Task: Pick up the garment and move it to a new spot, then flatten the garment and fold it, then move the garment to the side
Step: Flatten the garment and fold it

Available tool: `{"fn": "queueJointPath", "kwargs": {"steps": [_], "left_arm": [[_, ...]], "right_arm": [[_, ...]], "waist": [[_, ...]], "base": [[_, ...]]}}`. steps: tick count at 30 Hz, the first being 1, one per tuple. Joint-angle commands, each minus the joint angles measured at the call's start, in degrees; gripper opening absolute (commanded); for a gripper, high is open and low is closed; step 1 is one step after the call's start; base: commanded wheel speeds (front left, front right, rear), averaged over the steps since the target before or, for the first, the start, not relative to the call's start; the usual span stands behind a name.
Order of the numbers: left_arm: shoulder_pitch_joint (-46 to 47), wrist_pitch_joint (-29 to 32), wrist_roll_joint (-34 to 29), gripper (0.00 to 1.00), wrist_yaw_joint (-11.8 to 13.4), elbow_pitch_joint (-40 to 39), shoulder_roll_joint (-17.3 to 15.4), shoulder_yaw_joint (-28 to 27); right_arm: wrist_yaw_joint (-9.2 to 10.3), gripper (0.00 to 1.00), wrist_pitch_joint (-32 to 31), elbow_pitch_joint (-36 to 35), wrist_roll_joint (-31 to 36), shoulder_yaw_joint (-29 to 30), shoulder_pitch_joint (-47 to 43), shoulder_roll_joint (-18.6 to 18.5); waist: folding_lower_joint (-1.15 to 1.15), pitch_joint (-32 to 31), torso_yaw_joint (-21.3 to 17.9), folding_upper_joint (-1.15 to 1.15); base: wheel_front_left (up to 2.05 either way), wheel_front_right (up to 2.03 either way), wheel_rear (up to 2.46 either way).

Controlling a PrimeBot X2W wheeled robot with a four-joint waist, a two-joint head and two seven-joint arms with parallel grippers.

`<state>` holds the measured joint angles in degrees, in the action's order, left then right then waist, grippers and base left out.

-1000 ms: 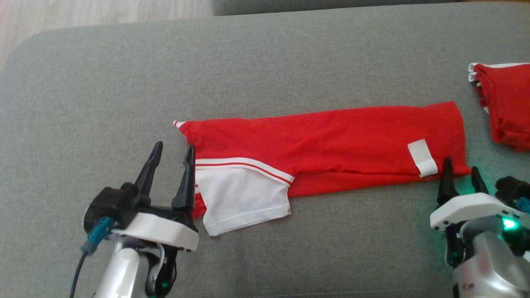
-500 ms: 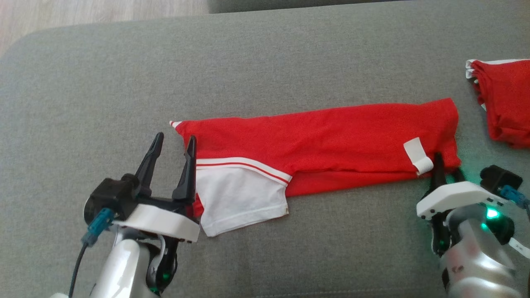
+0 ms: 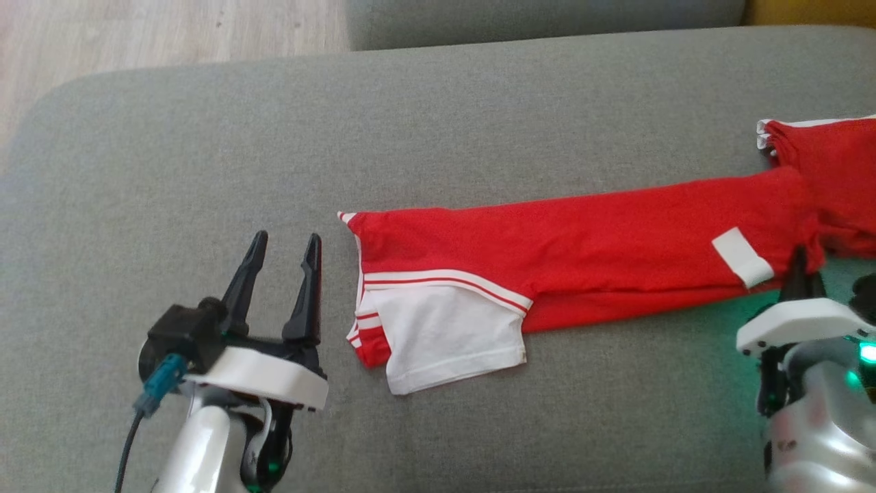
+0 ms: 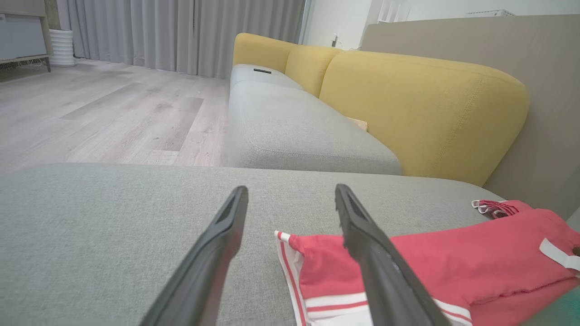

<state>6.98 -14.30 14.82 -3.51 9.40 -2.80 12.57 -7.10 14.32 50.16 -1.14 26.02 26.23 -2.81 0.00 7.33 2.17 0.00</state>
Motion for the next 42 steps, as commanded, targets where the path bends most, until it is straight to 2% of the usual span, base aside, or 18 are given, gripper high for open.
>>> {"fn": "queueJointPath", "kwargs": {"steps": [1, 5, 9, 16, 29, 35, 42], "left_arm": [[1.2, -0.7, 0.3, 1.00, 0.2, -1.7, -0.1, -1.7], [0.8, -0.7, 0.8, 1.00, 0.4, -1.6, -0.1, -1.3], [0.6, -0.7, 1.0, 1.00, 0.5, -1.6, -0.1, -1.0], [-0.3, -0.7, 1.6, 1.00, 0.7, -1.5, -0.1, -0.5], [-1.0, -0.7, 2.4, 1.00, 1.5, -1.4, -0.1, 0.6], [-0.9, -0.7, 2.6, 1.00, 1.4, -1.3, -0.1, 0.9], [-0.9, -0.7, 2.7, 1.00, 1.5, -1.2, -0.1, 0.8]], "right_arm": [[-0.39, 0.00, 0.7, -1.6, -1.5, -3.1, 1.6, -0.1], [-0.39, 0.00, 0.7, -2.7, -10.1, -13.9, 2.2, -0.1], [-0.39, 0.00, 0.7, -7.2, -18.0, -24.8, 0.7, -0.1], [-0.39, 0.00, 0.4, -13.5, -24.9, -38.3, -1.5, -0.1], [-0.39, 0.00, -2.0, -17.4, -30.6, -53.3, -3.3, -0.1], [-0.39, 0.00, -2.6, -15.7, -33.2, -57.9, -2.5, -0.1], [-0.39, 0.00, -3.7, -11.8, -34.8, -63.3, -1.4, -0.1]], "waist": [[0.00, -0.4, 0.1, 0.00], [0.00, -1.5, 0.4, 0.00], [0.00, -2.5, 1.1, 0.00], [0.00, -3.7, 3.6, 0.00], [0.00, -4.3, 10.2, 0.00], [0.00, -3.9, 12.9, 0.00], [0.00, -3.4, 14.1, 0.00]], "base": [[0.00, 0.00, 0.00], [0.00, 0.00, 0.00], [0.00, 0.00, 0.00], [0.00, 0.00, 0.00], [0.00, 0.00, 0.00], [0.00, 0.00, 0.00], [0.00, 0.00, 0.00]]}}
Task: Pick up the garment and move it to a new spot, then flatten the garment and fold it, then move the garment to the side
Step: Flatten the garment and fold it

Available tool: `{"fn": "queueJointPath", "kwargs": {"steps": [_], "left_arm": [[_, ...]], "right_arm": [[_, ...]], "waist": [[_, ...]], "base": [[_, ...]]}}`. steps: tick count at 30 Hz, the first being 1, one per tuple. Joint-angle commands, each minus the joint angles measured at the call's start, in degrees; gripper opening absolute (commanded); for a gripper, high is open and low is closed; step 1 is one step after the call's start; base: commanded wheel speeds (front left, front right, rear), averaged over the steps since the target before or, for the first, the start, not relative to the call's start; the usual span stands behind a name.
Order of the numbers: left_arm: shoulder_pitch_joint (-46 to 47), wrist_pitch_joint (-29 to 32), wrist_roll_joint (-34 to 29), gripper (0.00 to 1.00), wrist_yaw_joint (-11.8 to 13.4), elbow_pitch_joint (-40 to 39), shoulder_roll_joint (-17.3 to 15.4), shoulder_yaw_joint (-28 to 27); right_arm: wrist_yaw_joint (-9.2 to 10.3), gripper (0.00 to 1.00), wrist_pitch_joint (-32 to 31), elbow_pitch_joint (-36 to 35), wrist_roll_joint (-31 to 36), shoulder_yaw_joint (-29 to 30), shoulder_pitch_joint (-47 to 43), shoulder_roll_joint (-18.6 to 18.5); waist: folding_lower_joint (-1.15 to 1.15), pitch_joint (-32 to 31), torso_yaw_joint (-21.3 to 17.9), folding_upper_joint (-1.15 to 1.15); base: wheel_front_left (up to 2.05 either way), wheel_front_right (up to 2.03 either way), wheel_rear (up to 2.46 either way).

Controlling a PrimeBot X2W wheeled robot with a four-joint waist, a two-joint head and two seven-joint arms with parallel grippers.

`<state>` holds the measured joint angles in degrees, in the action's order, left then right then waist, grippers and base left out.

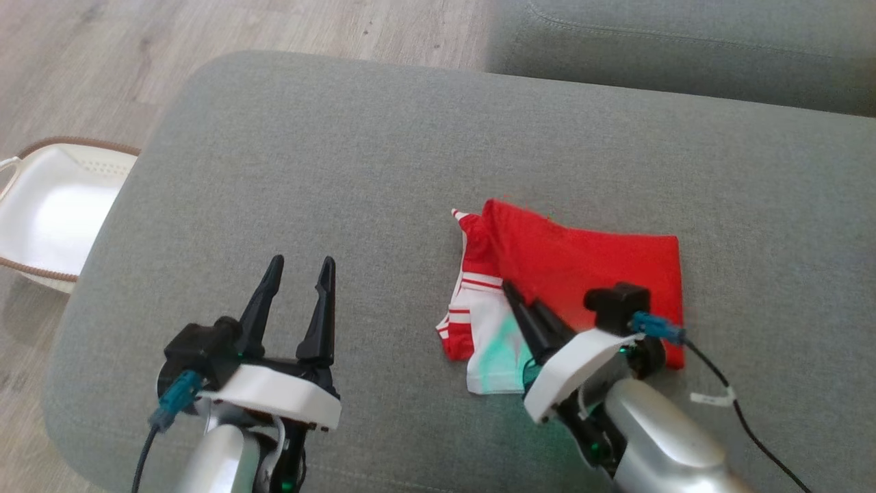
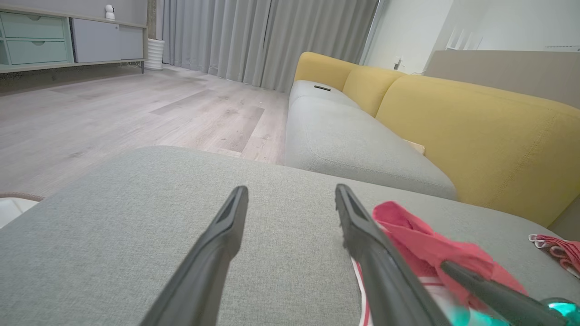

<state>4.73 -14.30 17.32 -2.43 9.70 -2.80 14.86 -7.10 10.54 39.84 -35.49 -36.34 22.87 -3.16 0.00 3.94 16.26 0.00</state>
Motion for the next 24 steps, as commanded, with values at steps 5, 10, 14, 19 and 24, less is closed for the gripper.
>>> {"fn": "queueJointPath", "kwargs": {"steps": [5, 10, 14, 19, 24], "left_arm": [[1.4, -0.7, 0.4, 1.00, 0.7, -1.5, -0.1, -1.9], [1.7, -0.7, 0.4, 1.00, 0.9, -1.9, -0.1, -2.3], [1.8, -0.7, 0.4, 1.00, 1.0, -3.0, -0.1, -2.9], [2.0, -0.7, 0.5, 1.00, 1.6, -5.1, -0.1, -3.5], [2.3, -0.7, 0.4, 1.00, 2.1, -6.4, -0.1, -3.7]], "right_arm": [[-0.39, 1.00, -0.3, -3.4, -2.5, -7.5, 3.1, 0.3], [-0.39, 1.00, 1.7, -3.3, -2.9, -5.4, 4.7, 0.3], [-0.39, 1.00, 3.2, -1.9, 0.3, -0.2, 6.4, 0.3], [-0.39, 1.00, 4.2, -0.8, 10.0, 11.0, 6.7, 0.3], [-0.39, 1.00, 4.4, -3.7, 18.8, 20.3, 4.5, 0.3]], "waist": [[0.00, 0.3, -0.6, 0.00], [0.00, 0.4, -2.7, 0.00], [0.00, 0.2, -5.2, 0.00], [0.00, 0.0, -8.4, 0.00], [0.00, -0.3, -10.6, 0.00]], "base": [[0.00, 0.00, 0.00], [0.00, 0.00, 0.00], [0.00, 0.00, 0.00], [0.00, 0.00, 0.00], [0.00, 0.00, 0.00]]}}
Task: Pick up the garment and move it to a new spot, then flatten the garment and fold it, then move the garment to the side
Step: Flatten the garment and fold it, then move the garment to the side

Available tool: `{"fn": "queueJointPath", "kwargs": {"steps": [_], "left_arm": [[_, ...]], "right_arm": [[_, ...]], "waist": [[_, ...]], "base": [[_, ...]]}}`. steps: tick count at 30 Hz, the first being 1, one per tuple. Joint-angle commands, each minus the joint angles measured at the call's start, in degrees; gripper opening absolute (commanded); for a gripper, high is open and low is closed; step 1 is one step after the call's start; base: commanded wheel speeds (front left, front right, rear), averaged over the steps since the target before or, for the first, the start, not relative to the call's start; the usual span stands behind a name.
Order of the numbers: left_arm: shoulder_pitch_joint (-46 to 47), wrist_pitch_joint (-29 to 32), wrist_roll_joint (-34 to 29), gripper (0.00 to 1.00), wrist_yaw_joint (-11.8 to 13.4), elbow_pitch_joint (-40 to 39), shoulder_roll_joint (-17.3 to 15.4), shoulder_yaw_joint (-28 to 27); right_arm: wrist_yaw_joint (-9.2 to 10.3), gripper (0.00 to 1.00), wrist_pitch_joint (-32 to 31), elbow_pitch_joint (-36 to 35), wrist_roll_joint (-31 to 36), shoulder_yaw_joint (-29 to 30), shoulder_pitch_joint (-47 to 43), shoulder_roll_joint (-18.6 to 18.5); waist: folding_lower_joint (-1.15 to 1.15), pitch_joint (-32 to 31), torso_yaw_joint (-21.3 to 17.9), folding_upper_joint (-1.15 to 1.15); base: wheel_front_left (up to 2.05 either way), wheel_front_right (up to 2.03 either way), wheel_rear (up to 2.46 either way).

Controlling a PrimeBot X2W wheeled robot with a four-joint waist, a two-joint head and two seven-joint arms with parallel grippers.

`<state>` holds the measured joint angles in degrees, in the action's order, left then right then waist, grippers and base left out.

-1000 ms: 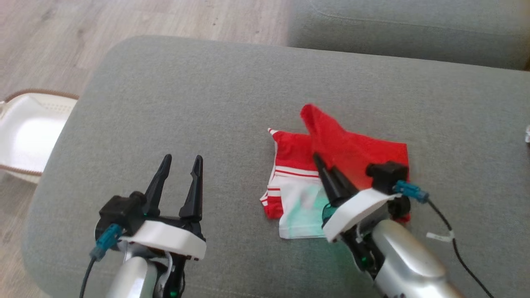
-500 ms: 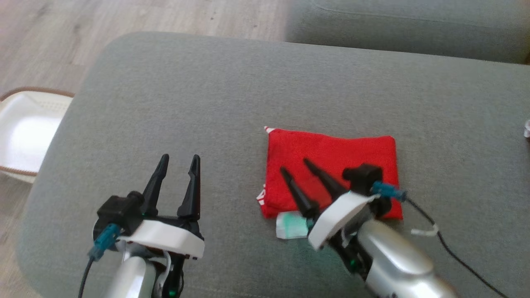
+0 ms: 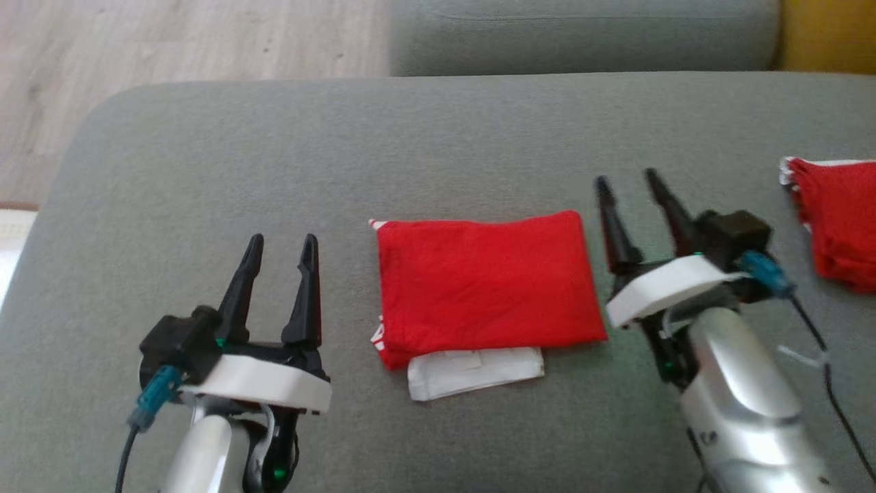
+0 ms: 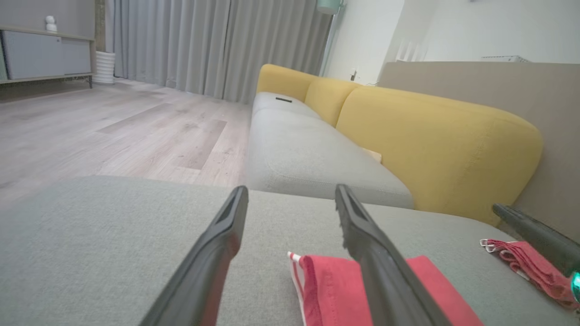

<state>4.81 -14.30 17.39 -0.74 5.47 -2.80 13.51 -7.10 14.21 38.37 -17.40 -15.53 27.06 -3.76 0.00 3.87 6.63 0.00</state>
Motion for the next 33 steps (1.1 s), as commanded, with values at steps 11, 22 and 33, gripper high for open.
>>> {"fn": "queueJointPath", "kwargs": {"steps": [11, 22, 33], "left_arm": [[1.1, -0.7, 0.3, 1.00, 1.8, -3.5, -0.1, -2.2], [-0.5, -0.7, -0.2, 1.00, 1.9, -2.8, -0.1, -2.2], [1.6, -0.7, 0.3, 1.00, 1.7, -3.0, -0.1, -0.5]], "right_arm": [[-0.39, 1.00, 0.8, -15.7, 10.3, 9.6, -10.2, 0.9], [-0.39, 1.00, 0.7, -21.7, 8.8, 11.7, -16.1, 0.9], [-0.39, 1.00, -4.2, -20.0, 10.3, 10.3, -14.7, 0.9]], "waist": [[0.00, -1.0, -4.7, 0.00], [0.00, -0.8, -5.1, 0.00], [0.00, 1.7, -3.3, 0.00]], "base": [[0.00, 0.00, 0.00], [0.00, 0.00, 0.00], [0.00, 0.00, 0.00]]}}
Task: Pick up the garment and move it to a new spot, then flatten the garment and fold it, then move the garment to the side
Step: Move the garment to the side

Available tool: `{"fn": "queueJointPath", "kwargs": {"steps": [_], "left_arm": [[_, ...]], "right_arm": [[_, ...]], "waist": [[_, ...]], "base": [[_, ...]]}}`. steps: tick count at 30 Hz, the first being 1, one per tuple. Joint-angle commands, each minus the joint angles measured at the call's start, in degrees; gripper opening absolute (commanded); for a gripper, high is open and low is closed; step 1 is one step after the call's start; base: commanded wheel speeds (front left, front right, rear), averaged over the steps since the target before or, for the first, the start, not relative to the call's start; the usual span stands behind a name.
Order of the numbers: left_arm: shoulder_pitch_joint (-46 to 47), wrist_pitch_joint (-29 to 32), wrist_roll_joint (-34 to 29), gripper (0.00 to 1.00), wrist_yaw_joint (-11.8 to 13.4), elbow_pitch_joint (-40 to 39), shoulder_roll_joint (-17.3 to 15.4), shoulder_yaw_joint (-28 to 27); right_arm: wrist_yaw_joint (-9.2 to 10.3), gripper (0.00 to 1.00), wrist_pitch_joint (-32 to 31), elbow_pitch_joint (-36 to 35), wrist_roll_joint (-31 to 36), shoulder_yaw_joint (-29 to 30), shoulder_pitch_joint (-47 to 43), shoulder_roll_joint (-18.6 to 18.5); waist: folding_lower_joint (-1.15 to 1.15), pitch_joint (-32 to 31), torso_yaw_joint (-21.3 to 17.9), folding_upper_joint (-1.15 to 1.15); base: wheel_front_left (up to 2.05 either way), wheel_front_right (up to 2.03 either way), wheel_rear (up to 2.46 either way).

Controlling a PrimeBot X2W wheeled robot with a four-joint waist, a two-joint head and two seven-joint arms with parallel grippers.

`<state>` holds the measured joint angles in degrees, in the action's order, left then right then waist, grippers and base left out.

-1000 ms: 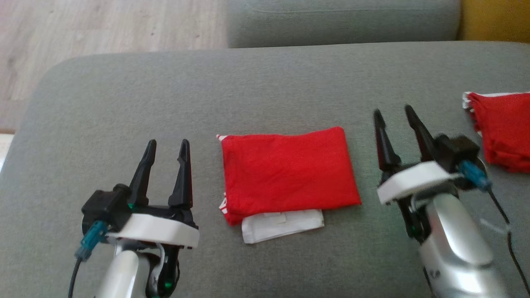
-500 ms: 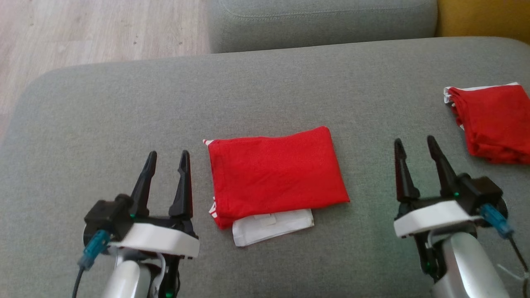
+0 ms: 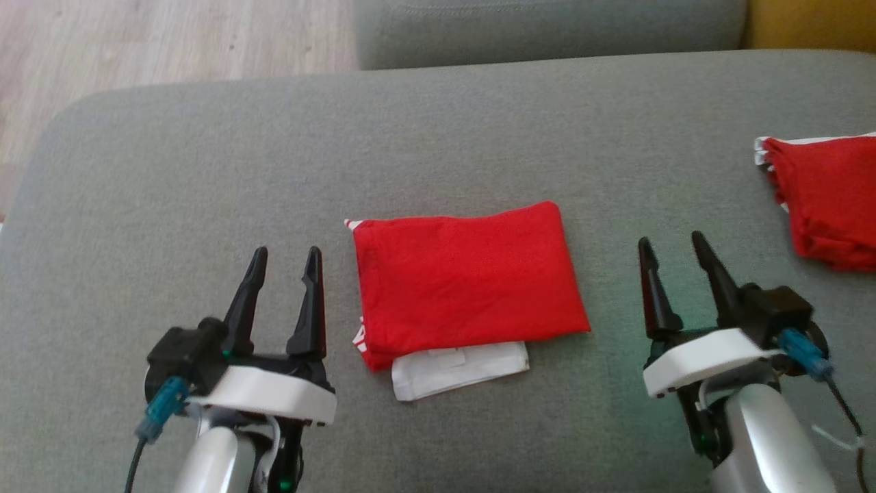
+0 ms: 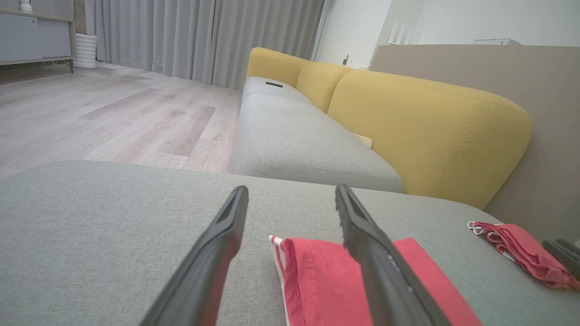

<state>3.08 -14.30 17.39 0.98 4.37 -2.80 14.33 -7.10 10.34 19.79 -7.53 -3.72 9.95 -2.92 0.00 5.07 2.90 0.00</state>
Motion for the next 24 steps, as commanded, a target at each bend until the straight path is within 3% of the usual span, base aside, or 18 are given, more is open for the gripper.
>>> {"fn": "queueJointPath", "kwargs": {"steps": [1, 17, 24], "left_arm": [[3.5, -0.7, 0.3, 1.00, -0.1, -1.9, -0.1, -1.2], [5.6, -0.7, 0.6, 1.00, 0.0, -1.5, -0.1, 0.9], [7.0, -0.7, 0.8, 1.00, 0.4, -1.5, -0.1, 1.7]], "right_arm": [[-0.39, 1.00, -0.9, -0.9, 0.5, -1.8, 2.7, 0.0], [-0.39, 1.00, -7.8, 14.0, -11.3, -10.1, 9.7, 0.0], [-0.39, 1.00, -8.1, 23.6, -12.5, -11.3, 13.8, 0.0]], "waist": [[0.00, 0.8, 0.7, 0.00], [0.00, 4.7, 5.0, 0.00], [0.00, 6.7, 6.5, 0.00]], "base": [[0.00, 0.00, 0.00], [0.00, 0.00, 0.00], [0.00, 0.00, 0.00]]}}
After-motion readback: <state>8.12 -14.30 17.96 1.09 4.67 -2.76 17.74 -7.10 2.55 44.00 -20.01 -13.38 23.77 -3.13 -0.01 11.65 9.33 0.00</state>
